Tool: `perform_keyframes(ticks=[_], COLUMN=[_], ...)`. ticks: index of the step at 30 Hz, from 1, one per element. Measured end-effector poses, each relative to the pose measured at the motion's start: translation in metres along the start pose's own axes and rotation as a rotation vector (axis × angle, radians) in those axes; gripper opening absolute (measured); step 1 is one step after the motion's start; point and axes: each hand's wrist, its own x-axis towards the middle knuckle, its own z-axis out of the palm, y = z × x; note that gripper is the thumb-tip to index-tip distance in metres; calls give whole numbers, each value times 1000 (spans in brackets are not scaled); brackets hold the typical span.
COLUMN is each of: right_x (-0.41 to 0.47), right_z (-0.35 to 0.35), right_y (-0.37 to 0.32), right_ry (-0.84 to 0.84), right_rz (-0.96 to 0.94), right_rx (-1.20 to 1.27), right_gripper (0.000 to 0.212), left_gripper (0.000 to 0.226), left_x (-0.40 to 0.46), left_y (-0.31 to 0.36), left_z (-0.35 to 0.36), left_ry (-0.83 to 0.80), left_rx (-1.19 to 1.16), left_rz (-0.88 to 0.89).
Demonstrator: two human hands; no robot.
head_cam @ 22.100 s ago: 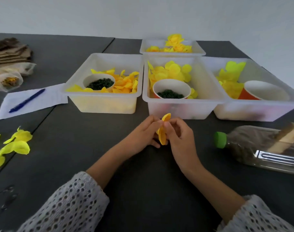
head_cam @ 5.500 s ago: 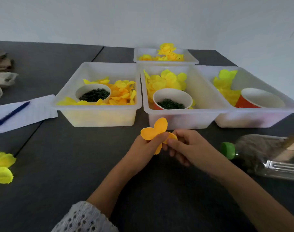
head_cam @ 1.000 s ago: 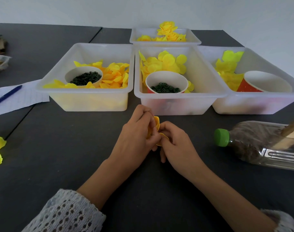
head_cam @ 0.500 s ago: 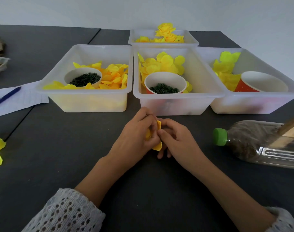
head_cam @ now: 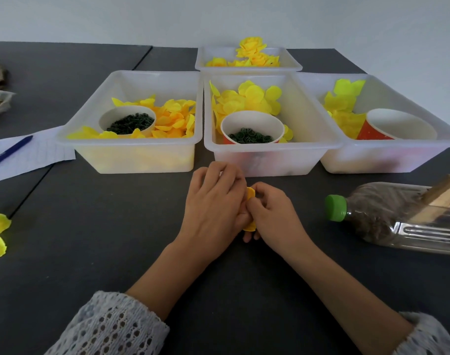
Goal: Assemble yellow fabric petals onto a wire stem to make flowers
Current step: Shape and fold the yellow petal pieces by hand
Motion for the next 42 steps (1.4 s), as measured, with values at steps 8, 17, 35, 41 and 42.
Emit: perform_keyframes(ticks=[8,17,35,41,42], right_x=[2,2,-1,0,1], right_z=[1,-1,5,2,3], right_y=[2,5,6,3,3], right_ry=[51,34,56,28,28], right_rz=[-11,-15,-97,-31,-25], right_rx=[-2,56,-13,16,16], right_gripper=[18,10,14,20,20], left_gripper=[30,24,16,19,21], left_x=[0,-2,-2,-1,-1], left_y=[1,-1,7,9,9], left_z=[-4,-3,-3,-1,-1], left_ry=[-52,-69,-12,-24,-28], left_rx=[-33,-24,-208,-302,-320], left_rz=[-47,-107,-165,-138,-141])
